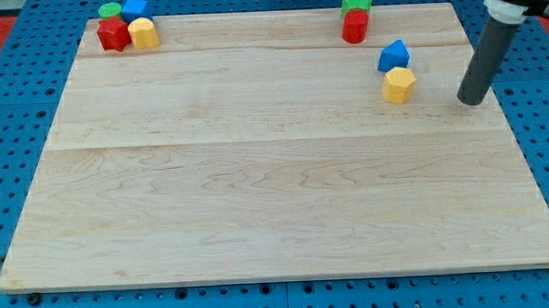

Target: Push the yellow hexagon to middle center of the board

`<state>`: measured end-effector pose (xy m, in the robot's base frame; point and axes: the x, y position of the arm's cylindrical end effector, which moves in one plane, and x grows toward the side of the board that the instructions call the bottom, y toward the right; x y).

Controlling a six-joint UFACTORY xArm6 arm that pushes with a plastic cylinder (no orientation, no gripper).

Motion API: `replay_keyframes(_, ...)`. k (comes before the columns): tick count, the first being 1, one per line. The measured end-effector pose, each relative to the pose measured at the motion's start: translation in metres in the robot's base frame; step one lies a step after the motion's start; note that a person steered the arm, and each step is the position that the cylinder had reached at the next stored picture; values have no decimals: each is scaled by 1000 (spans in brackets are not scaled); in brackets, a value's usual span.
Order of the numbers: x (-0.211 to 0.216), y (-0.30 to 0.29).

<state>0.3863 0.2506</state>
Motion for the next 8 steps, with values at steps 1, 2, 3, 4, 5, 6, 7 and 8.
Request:
replay_keyframes(1, -8, -68)
replay_keyframes(2, -8, -109)
replay_keyframes(3, -9, -87)
replay_keyframes(4, -20, -97)
replay_keyframes(5, -21, -162)
replay_keyframes(6, -28, -184)
replay_keyframes(7, -51, -153)
replay_keyframes(8, -76, -175)
